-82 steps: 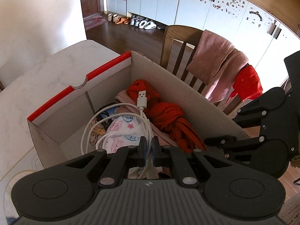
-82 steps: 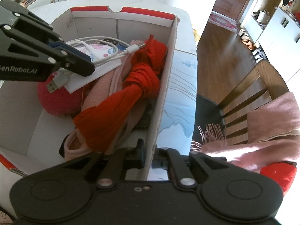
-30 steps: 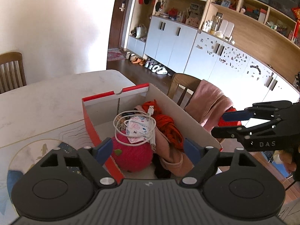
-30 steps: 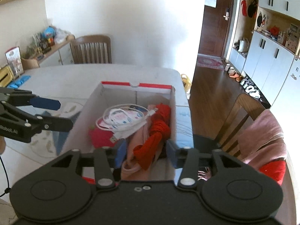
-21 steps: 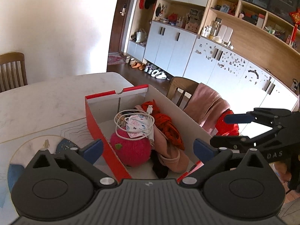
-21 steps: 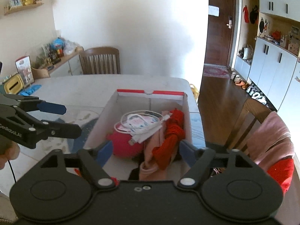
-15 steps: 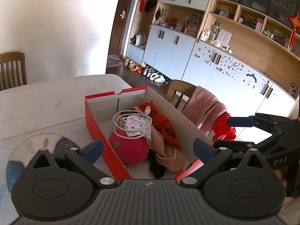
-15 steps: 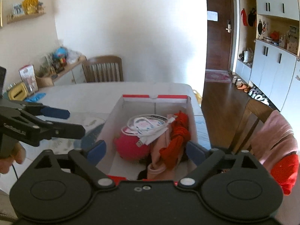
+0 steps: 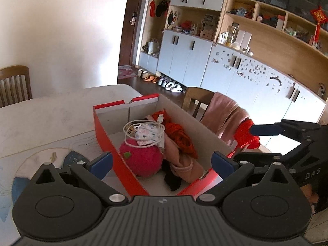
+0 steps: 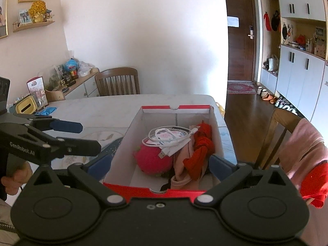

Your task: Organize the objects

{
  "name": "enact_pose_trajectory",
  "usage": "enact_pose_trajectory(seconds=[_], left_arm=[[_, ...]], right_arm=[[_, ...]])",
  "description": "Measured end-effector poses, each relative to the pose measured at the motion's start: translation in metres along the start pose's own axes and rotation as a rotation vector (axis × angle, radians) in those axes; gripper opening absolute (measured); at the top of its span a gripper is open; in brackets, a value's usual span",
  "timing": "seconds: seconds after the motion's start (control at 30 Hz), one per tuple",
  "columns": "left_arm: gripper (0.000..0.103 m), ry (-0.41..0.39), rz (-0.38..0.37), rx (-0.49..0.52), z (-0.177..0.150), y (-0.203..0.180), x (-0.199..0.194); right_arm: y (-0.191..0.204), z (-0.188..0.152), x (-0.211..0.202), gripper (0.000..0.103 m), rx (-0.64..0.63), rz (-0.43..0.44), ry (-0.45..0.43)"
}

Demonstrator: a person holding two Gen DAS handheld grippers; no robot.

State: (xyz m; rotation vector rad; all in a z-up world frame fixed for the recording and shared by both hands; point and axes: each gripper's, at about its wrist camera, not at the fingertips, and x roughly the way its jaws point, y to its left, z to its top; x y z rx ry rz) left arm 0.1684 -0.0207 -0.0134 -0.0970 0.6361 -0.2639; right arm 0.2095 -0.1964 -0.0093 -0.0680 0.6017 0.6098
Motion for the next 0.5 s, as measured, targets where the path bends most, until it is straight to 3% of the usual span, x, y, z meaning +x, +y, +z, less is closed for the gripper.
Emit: enact_pose_trajectory(seconds=[0.5], left_arm=[[0.103,0.016,0.023,0.006,-0.0059,0.0049,0.0017]], right_arm=[[0.0001,-0.0011,0.0048,0.102,0.012,-0.015,0.020]])
